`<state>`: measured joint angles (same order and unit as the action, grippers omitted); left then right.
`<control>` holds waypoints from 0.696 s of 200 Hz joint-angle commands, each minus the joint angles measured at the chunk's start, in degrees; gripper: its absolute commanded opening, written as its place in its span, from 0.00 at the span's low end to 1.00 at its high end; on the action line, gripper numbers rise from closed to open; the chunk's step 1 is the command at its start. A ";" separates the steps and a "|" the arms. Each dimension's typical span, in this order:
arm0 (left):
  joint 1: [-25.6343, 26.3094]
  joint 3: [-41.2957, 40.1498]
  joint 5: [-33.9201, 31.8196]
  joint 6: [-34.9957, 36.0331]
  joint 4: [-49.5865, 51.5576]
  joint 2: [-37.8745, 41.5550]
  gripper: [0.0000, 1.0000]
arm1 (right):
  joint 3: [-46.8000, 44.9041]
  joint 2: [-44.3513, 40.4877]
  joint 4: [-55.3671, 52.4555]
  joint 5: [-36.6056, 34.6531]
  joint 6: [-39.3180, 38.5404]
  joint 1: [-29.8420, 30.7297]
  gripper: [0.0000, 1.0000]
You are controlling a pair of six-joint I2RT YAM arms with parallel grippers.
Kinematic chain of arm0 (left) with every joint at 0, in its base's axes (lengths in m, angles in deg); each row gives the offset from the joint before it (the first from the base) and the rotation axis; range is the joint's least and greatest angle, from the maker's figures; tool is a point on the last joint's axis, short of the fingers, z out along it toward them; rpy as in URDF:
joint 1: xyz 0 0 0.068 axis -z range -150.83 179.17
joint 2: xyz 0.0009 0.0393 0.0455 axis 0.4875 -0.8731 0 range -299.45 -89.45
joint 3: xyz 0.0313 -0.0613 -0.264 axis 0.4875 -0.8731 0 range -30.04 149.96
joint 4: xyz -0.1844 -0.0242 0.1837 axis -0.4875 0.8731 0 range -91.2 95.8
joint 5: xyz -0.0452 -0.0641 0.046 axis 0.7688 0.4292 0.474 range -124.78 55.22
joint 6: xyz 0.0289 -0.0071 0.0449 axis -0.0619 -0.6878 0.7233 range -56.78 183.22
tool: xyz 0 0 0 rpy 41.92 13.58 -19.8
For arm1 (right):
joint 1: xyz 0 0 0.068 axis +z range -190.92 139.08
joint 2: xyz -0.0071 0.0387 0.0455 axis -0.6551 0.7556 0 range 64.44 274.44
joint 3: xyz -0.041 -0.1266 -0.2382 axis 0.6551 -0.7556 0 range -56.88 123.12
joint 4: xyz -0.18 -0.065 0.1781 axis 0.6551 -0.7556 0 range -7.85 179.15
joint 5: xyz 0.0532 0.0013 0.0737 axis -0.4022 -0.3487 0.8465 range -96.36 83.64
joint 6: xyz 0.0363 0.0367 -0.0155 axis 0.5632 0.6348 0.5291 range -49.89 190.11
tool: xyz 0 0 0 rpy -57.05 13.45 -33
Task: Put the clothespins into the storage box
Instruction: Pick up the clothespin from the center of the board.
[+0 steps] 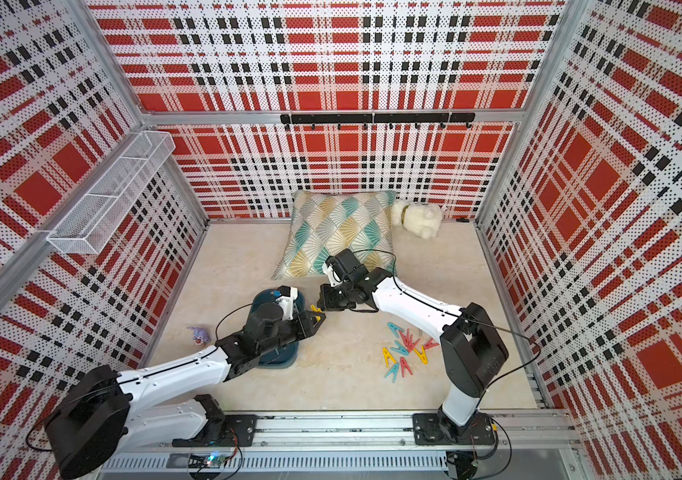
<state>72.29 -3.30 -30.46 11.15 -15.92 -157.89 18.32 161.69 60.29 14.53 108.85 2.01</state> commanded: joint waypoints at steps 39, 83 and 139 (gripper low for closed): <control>0.34 2.88 -0.54 0.11 -2.49 -1.95 0.22 | -0.24 0.48 2.40 1.11 1.28 -0.38 0.02; 0.35 2.92 -0.36 -0.04 -1.97 -1.79 0.07 | -0.69 0.27 1.93 -1.24 1.16 -0.39 0.11; -0.50 1.89 -1.24 0.22 0.71 -0.25 0.02 | -3.39 -3.99 0.35 -9.08 0.51 -2.69 0.34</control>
<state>72.35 -1.75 -30.70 10.77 -16.68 -159.62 16.98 161.23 62.11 11.56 109.99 1.31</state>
